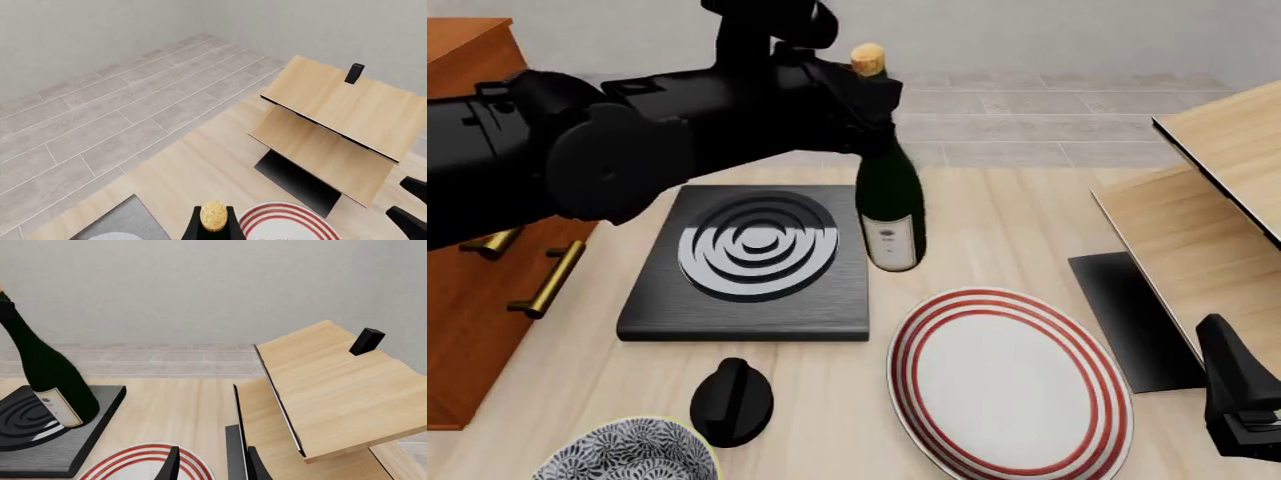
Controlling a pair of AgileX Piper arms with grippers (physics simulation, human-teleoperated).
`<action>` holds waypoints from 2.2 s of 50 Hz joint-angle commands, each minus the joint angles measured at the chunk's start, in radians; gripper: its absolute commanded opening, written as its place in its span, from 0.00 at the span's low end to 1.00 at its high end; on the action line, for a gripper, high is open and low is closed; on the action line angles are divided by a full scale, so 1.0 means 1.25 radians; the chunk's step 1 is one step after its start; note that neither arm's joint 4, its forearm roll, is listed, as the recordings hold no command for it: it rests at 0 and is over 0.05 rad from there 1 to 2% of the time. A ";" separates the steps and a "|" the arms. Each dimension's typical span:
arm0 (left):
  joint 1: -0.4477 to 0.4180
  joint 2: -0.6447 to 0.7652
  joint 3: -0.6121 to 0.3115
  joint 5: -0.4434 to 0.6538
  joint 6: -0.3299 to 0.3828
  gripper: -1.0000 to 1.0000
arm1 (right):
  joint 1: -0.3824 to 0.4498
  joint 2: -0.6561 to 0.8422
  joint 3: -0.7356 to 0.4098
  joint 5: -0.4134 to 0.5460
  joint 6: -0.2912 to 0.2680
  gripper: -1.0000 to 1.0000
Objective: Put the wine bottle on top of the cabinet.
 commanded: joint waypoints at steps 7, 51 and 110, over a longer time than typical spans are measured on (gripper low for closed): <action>0.003 -0.074 0.033 0.004 0.004 0.00 | 0.000 0.000 0.000 0.000 0.000 1.00; 0.006 -0.198 0.052 0.130 0.029 0.00 | 0.000 0.000 0.000 0.000 0.000 1.00; 0.043 -0.311 0.032 0.337 0.069 0.00 | 0.000 0.000 0.000 0.000 0.000 1.00</action>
